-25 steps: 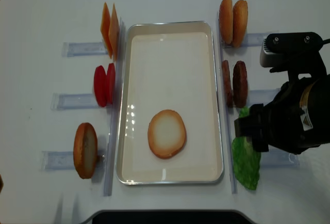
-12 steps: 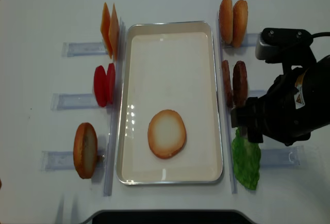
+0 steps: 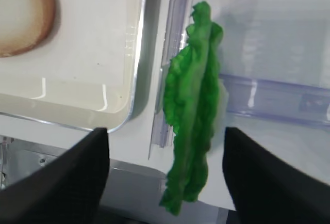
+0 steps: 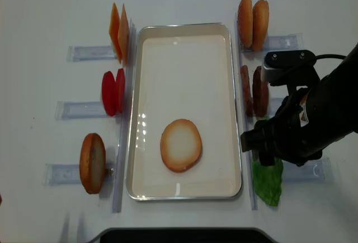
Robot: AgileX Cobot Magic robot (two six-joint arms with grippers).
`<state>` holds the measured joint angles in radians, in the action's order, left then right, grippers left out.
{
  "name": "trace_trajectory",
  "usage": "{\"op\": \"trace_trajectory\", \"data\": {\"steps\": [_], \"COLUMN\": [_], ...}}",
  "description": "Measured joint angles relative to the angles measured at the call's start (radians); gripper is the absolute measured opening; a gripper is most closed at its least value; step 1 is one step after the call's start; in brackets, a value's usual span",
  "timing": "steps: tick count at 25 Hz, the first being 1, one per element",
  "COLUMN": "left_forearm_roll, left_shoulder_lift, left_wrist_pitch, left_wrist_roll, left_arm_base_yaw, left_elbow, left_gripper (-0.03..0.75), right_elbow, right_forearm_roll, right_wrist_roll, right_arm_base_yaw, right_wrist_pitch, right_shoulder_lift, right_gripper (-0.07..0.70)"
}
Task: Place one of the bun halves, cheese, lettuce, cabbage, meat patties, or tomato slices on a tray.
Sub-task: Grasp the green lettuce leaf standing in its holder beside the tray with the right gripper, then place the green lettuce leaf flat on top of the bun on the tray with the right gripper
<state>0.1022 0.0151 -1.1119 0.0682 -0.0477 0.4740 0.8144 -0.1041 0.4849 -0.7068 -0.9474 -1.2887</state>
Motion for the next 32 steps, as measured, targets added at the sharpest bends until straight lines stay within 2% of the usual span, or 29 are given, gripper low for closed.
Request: {"op": "trace_trajectory", "data": {"steps": [4,9,21,29,32], "left_forearm_roll": [0.0,0.0,0.0,0.0,0.0], "left_shoulder_lift": [0.0,0.0,0.0,0.0,0.0], "left_wrist_pitch": [0.0,0.0,0.0,0.0,0.0], "left_wrist_roll": [0.0,0.0,0.0,0.0,0.0], "left_arm_base_yaw": [0.0,0.0,0.0,0.0,0.0], "left_elbow": [0.0,0.0,0.0,0.0,0.0], "left_gripper": [0.265,0.265,0.265,0.265,0.265], "right_elbow": [-0.009,-0.009,-0.009,-0.009,-0.001], "right_forearm_roll": [0.0,0.004,0.036,0.032,0.03], "right_wrist_roll": [-0.009,-0.013,-0.013,-0.013,-0.013], "right_arm_base_yaw": [0.0,0.0,0.0,0.0,0.0], "right_wrist_pitch": [0.016,0.037,0.056,0.054,0.026], "right_shoulder_lift": [-0.002,-0.002,-0.002,0.009,0.025], "right_gripper": [0.431,0.352,0.005,0.005,0.005]}}
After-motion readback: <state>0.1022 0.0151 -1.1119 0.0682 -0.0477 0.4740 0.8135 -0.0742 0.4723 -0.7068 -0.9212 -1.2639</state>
